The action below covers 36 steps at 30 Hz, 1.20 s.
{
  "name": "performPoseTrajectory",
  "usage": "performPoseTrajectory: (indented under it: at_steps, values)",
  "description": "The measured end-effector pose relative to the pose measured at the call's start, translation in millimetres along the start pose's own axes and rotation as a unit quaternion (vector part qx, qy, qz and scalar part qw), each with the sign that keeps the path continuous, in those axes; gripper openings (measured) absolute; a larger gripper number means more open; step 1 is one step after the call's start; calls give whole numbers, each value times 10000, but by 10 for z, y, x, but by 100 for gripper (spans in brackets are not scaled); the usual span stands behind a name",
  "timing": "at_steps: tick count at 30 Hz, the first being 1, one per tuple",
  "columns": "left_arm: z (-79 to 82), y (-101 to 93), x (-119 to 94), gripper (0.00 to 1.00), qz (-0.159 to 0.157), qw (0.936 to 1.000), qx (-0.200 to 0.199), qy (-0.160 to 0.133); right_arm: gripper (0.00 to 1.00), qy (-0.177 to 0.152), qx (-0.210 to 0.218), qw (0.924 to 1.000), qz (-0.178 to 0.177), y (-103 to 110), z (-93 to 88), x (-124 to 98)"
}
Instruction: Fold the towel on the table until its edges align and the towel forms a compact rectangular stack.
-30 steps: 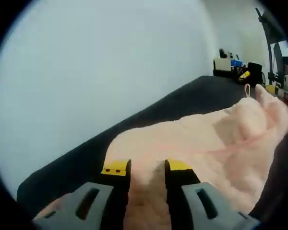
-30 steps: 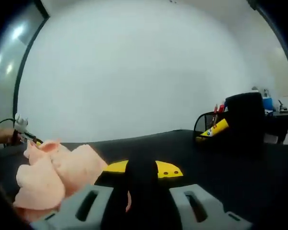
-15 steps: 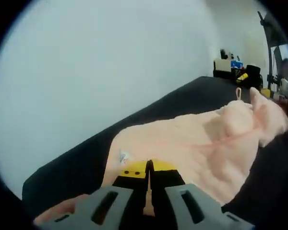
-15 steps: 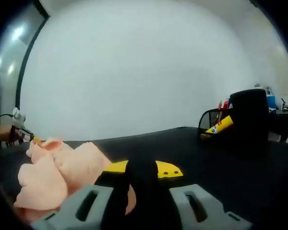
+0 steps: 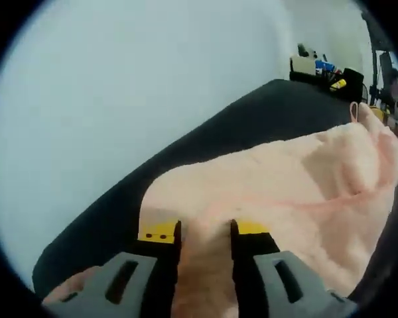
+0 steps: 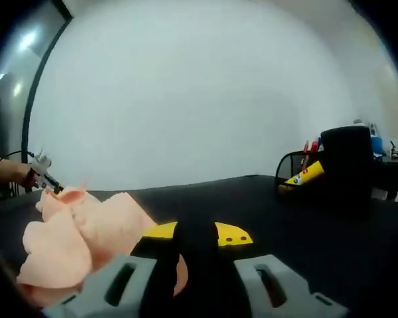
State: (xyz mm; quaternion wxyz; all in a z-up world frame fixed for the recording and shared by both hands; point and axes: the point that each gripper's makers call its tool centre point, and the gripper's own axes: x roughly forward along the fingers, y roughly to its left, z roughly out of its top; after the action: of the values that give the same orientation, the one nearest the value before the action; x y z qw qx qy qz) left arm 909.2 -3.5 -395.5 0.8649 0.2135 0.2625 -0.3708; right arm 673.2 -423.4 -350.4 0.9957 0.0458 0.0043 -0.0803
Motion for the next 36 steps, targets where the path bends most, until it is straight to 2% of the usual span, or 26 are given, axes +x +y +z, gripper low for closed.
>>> performPoseTrajectory:
  at_steps: [1, 3, 4, 5, 6, 7, 10, 11, 13, 15, 16, 17, 19, 20, 21, 24, 27, 28, 29, 32, 33, 34, 35, 36]
  values:
    - [1, 20, 0, 3, -21, 10000, 30, 13, 18, 6, -1, 10000, 4, 9, -3, 0]
    - [-3, -94, -107, 1, -22, 10000, 0, 38, 18, 18, -44, 10000, 31, 29, -4, 0]
    - [0, -165, -161, 1, -150, 9999, -11, -17, 18, 18, -63, 10000, 38, 30, -4, 3]
    - [19, -130, -129, 1, -285, 9995, -150, -49, 18, 19, -61, 10000, 47, 30, -3, 4]
    - [33, -148, -174, 1, -320, 9991, -265, -117, 18, 27, -42, 10000, 57, 27, -7, 13]
    - [55, -85, -198, 1, -308, 9985, -410, -176, 18, 29, -37, 10000, 55, 26, -8, 14]
    - [145, -203, -470, 1, -404, 9959, -537, -599, 18, -30, -9, 10000, 79, 39, 17, -15]
    - [113, -156, -539, 1, -378, 9967, -445, -570, 18, -38, -5, 10000, 91, 44, 20, -13]
    - [44, -326, -728, 1, -322, 9974, -237, -593, 18, -48, 8, 9999, 106, 48, 22, -1]
    - [-70, -447, -923, 1, -278, 9972, -243, -656, 18, -66, 45, 9999, 129, 57, 29, 12]
    - [-130, -541, -1014, 1, -239, 9963, -251, -789, 18, -76, 50, 9999, 142, 66, 32, 18]
    - [-213, -673, -1105, 1, -252, 9961, -71, -847, 18, -75, 51, 9998, 160, 77, 32, 20]
    - [-370, -682, -1281, 1, 103, 9949, 197, -983, 18, -106, 29, 9997, 203, 106, 46, 11]
    - [-408, -730, -1377, 1, 143, 9939, 163, -1081, 18, -142, 40, 9996, 242, 134, 62, 3]
    - [-426, -860, -1511, 1, 223, 9927, -3, -1181, 18, -172, 63, 9994, 289, 159, 76, -2]
    - [-540, -800, -1777, 1, 420, 9889, -397, -1365, 18, -303, 192, 9982, 471, 209, 132, 37]
    - [-634, -906, -2094, 1, 534, 9873, -442, -1429, 18, -355, 399, 9968, 586, 243, 186, 14]
    - [-652, -911, -2202, 1, 585, 9864, -444, -1467, 18, -366, 463, 9964, 611, 255, 200, -13]
    - [-669, -831, -2286, 1, 618, 9852, -500, -1520, 18, -424, 533, 9954, 673, 277, 229, -38]
    - [-690, -935, -2603, 0, 749, 9812, -488, -1708, 18, -577, 652, 9923, 880, 356, 273, -38]
    - [-677, -1056, -2770, 0, 851, 9796, -361, -1784, 18, -572, 806, 9898, 1021, 397, 276, -39]
    - [-675, -1079, -2851, 0, 914, 9782, -329, -1838, 18, -495, 860, 9896, 1045, 377, 256, -50]
    - [-625, -1242, -3016, 0, 1071, 9736, -248, -1999, 18, -463, 856, 9898, 1038, 370, 239, -49]
    - [-603, -1315, -3142, 0, 1117, 9696, -226, -2166, 18, -447, 917, 9891, 1062, 369, 234, -59]
